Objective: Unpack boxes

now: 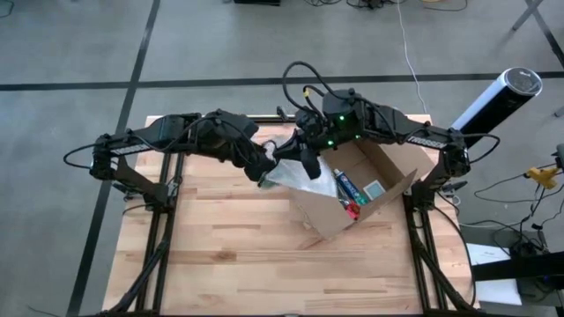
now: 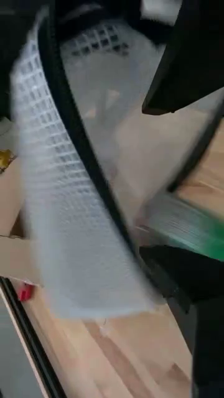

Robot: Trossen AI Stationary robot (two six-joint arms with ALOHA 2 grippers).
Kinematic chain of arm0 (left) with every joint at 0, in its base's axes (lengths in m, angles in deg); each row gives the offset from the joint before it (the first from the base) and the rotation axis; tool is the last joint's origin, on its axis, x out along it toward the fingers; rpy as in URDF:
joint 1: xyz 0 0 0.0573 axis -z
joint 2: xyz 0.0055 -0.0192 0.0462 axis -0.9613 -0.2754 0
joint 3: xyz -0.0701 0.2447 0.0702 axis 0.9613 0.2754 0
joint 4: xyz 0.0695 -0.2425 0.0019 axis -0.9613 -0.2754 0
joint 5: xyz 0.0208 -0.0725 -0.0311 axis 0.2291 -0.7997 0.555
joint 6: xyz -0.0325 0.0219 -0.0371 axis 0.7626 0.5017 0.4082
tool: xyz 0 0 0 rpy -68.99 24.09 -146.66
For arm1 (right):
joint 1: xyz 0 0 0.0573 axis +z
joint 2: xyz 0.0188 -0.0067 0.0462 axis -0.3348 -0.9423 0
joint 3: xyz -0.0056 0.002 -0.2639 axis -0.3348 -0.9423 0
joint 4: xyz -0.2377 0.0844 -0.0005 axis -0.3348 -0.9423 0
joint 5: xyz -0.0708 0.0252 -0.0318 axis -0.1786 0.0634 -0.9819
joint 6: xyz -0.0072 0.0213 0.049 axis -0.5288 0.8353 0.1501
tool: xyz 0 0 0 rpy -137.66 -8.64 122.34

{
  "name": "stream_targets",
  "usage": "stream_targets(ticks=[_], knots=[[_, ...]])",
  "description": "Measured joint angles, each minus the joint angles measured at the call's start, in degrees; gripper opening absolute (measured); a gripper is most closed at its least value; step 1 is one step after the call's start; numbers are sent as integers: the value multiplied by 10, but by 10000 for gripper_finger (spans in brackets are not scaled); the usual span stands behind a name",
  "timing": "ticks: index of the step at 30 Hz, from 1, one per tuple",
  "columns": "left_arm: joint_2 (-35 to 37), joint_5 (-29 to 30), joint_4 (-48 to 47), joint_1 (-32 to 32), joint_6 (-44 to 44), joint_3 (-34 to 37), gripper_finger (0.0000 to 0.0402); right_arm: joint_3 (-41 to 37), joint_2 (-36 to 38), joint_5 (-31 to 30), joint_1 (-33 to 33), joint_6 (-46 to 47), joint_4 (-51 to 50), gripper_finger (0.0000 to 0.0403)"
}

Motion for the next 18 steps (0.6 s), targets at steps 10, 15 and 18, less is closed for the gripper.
stream_targets(ticks=[10,15,18], knots=[[0,0,16,-2,-11,0,355,0,1,0,-7,0,-4,0],[0,0,-7,-2,-11,0,355,0,1,0,-18,-2,-23,0],[2,0,-33,-2,-11,0,355,0,1,-1,-23,-13,-53,0]])
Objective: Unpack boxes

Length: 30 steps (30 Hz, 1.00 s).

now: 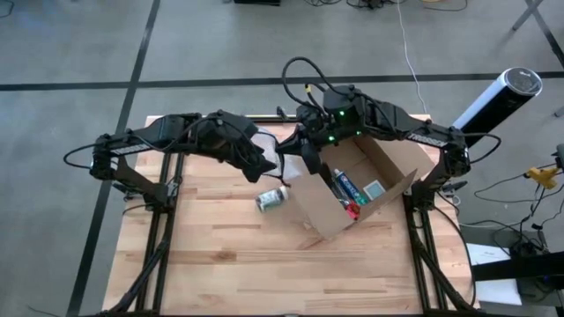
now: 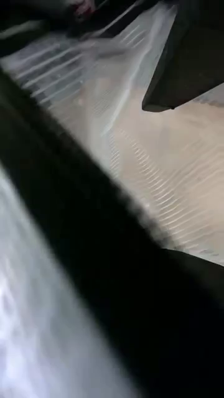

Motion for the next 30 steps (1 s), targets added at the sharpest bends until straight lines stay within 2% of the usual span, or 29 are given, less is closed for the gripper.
stream_targets(ticks=[8,13,16,23,30], knots=[[0,-1,-59,0,2,0,355,0,-2,-4,-3,-14,-58,0],[-2,-1,-73,0,1,4,355,-5,-30,-19,-3,-23,-78,0],[-1,-1,-80,0,1,4,355,-6,-56,-18,1,-23,-77,0],[0,-1,-165,2,14,7,355,-5,-103,-10,8,-31,-69,0],[12,-7,-169,11,17,8,355,-5,-139,-9,4,-37,-53,0]])
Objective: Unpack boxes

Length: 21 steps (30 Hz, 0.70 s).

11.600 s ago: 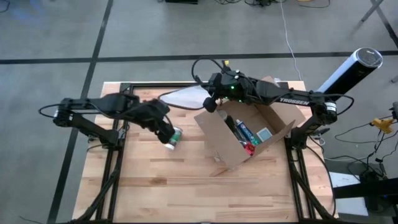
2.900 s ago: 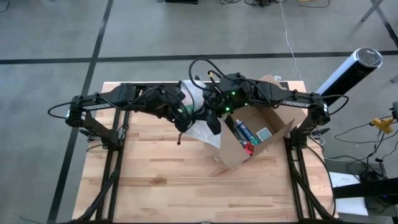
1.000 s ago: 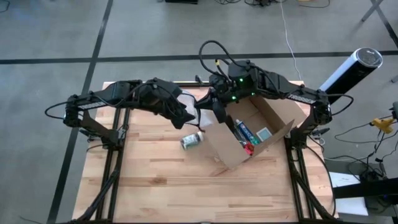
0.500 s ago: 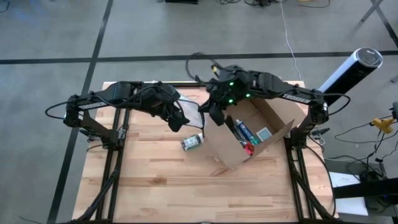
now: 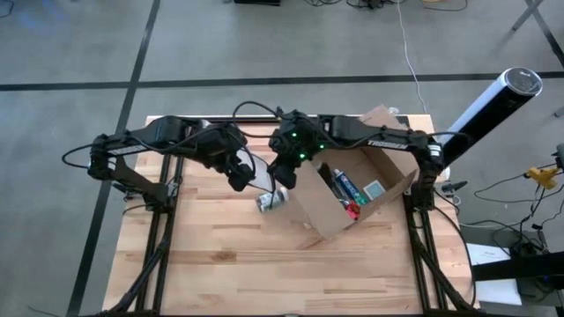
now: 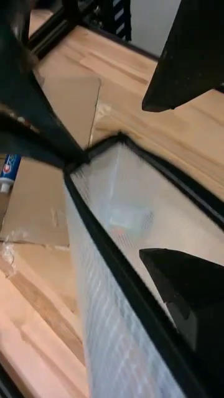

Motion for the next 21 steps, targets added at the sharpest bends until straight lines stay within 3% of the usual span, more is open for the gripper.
stream_targets(ticks=[21], knots=[[39,-22,19,47,28,-3,355,-7,-58,-11,-41,-32,5,0]])
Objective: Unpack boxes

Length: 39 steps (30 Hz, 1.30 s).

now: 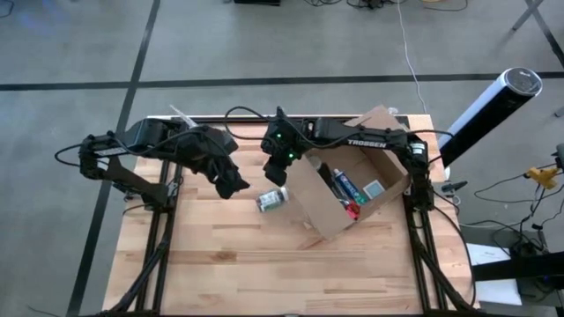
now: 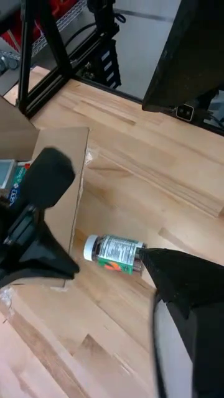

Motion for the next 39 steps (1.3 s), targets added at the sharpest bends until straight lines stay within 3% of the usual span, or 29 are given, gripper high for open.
stream_targets(ticks=[6,14,21,26,31,39], knots=[[-4,9,0,0,3,0,355,1,5,5,-5,1,1,0],[-4,14,0,0,2,0,355,2,5,111,-3,25,49,2],[-4,16,0,0,1,0,355,3,6,200,-2,93,166,65],[-4,26,0,0,1,0,355,3,7,195,2,116,205,141],[-4,30,1,0,-3,0,355,3,7,149,15,116,245,199],[-5,35,29,-1,-13,0,355,3,7,119,22,142,325,217]])
